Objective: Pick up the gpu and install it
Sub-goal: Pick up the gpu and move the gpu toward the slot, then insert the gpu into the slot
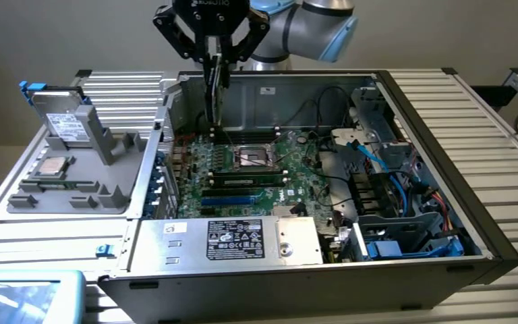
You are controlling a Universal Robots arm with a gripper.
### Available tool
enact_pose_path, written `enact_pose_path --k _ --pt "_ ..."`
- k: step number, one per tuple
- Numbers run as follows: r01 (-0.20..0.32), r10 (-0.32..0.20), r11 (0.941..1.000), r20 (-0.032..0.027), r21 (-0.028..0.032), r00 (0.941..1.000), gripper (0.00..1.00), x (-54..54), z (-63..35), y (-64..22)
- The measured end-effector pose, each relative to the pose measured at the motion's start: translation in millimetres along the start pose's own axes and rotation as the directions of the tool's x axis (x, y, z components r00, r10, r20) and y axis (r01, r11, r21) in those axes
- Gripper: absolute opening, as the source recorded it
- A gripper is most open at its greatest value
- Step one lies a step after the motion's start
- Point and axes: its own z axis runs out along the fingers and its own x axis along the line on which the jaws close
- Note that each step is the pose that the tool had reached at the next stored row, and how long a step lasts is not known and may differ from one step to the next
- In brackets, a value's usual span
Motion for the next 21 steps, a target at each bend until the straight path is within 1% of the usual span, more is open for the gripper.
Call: enact_pose_path --k 16,18,21 --pt "0.005 -0.005 1.0 -0.0006 0.0001 1.0 0.29 -72.2 12.6 4.7" --pt "0.009 -0.009 1.0 -0.0011 -0.0003 1.0 0.29 -76.9 13.6 4.9" --pt "0.011 -0.011 0.9999 -0.0014 -0.0004 0.9999 0.29 -77.1 13.5 5.0"
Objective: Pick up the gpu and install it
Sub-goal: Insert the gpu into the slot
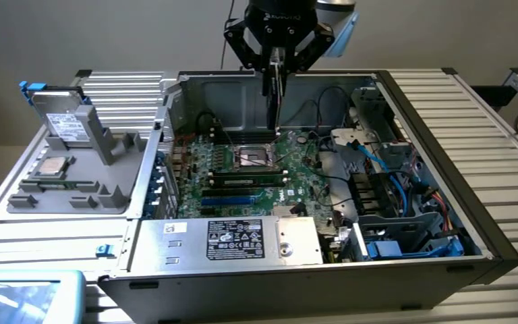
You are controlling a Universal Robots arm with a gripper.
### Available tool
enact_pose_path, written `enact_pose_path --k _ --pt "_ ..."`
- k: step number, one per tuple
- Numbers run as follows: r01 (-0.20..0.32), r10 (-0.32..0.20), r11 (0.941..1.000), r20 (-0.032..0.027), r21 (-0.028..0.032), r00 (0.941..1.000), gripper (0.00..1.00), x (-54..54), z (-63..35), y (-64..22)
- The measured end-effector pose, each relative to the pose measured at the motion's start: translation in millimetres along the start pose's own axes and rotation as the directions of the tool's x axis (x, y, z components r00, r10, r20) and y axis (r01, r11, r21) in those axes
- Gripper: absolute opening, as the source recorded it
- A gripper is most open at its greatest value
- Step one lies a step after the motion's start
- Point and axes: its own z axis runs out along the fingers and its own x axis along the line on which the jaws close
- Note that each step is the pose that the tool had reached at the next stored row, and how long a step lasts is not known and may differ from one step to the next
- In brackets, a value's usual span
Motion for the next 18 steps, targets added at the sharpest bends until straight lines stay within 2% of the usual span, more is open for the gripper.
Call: enact_pose_path --k 9,13,18 --pt "0.003 -0.003 1.0 0.0008 0.0 1.0 0.29 0.2 0.1 0.5" --pt "0.071 -0.071 0.9975 -0.0065 0.0011 0.9975 0.29 0.2 0.2 0.5" --pt "0.162 -0.162 0.9869 -0.0173 0.0009 0.9867 0.29 0.2 0.3 0.5"
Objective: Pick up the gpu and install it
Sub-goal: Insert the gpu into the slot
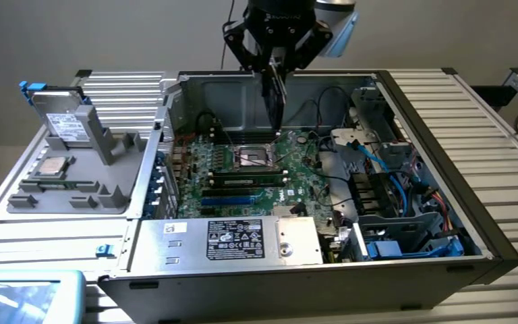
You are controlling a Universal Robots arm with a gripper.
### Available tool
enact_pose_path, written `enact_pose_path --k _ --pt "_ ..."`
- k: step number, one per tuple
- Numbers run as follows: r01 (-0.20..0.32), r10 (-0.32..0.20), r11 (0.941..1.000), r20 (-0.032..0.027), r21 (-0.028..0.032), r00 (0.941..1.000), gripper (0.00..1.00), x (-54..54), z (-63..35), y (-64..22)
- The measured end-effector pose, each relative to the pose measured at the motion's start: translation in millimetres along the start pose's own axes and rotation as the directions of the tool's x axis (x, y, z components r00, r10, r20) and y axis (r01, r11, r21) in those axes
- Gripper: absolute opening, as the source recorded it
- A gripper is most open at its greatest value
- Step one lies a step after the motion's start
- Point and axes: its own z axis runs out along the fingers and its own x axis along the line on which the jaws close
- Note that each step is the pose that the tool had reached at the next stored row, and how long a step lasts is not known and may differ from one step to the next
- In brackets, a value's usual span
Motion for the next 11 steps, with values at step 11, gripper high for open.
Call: enact_pose_path --k 11 --pt "0.197 -0.197 0.9803 -0.0242 0.0012 0.9801 0.29 0.0 0.2 0.0"
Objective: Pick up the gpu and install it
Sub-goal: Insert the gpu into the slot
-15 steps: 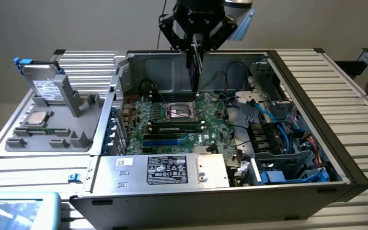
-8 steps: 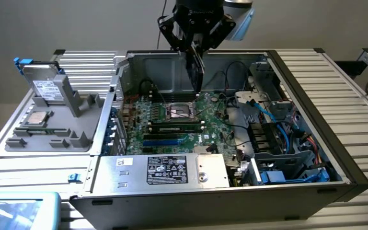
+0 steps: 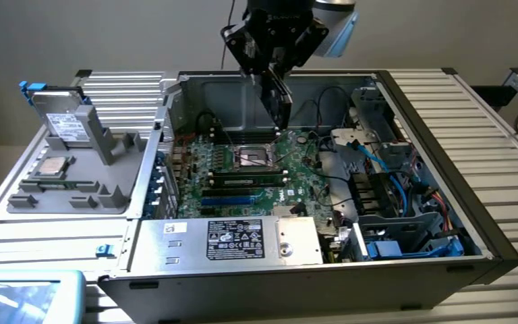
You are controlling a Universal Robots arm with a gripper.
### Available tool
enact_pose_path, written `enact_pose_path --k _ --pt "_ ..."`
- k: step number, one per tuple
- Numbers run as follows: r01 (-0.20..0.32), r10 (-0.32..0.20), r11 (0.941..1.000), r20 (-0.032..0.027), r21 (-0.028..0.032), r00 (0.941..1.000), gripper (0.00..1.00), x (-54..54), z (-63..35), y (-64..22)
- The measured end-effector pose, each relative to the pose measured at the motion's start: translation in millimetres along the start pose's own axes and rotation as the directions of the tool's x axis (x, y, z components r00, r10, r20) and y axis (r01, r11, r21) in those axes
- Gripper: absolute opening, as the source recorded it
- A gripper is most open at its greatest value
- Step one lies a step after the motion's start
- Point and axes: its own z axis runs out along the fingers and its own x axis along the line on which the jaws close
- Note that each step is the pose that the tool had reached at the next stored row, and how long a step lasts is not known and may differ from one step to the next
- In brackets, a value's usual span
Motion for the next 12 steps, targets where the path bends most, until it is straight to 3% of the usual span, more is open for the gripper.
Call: enact_pose_path --k 6,12 --pt "0.107 -0.107 0.9942 -0.0131 0.0015 0.9941 0.29 0.0 0.1 0.0" --pt "0.215 -0.215 0.9767 -0.0263 0.0014 0.9764 0.29 0.0 0.3 0.0"
